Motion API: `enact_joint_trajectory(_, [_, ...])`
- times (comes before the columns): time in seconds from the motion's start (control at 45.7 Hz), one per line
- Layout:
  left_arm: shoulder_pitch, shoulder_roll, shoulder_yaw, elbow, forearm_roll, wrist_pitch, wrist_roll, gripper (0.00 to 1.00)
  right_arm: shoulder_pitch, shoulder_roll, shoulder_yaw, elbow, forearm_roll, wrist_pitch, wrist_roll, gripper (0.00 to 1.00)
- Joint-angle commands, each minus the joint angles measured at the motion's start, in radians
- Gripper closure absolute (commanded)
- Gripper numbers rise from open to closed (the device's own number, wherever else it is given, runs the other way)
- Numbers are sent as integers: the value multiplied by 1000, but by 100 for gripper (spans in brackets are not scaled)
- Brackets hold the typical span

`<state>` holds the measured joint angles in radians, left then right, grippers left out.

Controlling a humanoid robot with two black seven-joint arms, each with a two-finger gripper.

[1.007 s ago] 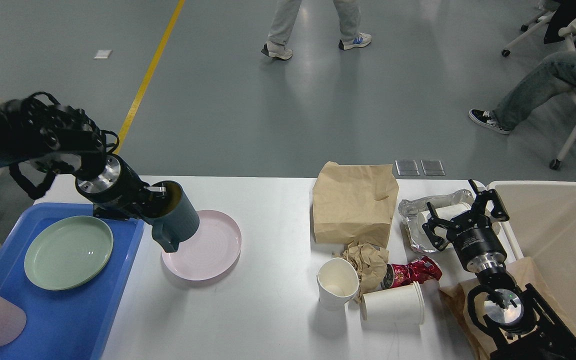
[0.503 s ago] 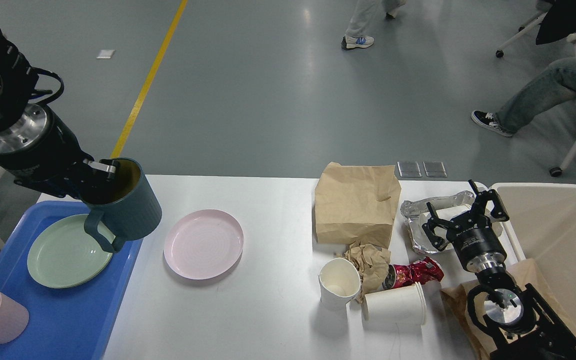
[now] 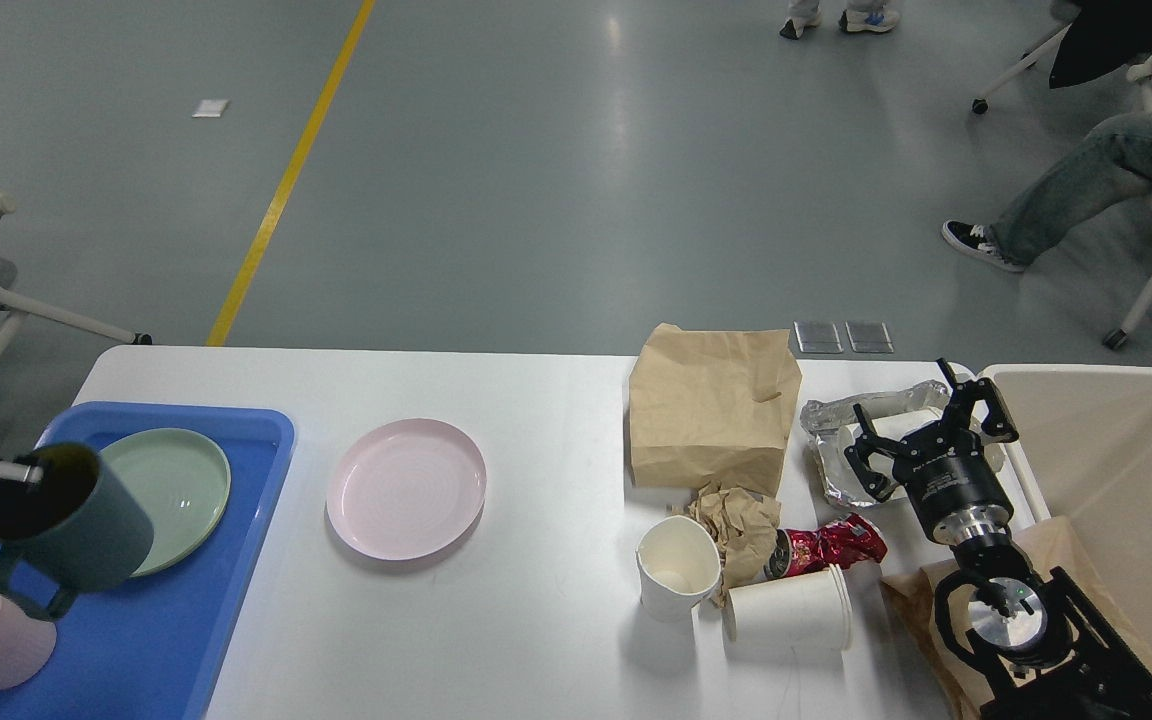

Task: Tidy desktop
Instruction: 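Carry the teal cup onto the blue tray and set it down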

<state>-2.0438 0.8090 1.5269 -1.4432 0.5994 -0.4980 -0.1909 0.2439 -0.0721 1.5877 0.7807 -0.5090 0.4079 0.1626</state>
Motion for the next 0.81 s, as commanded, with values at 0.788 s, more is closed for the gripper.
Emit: enact_joint_trajectory(0.788, [769,-24,-456,408,57,159,-13,100,0,0,0,0,0,-1,0,0])
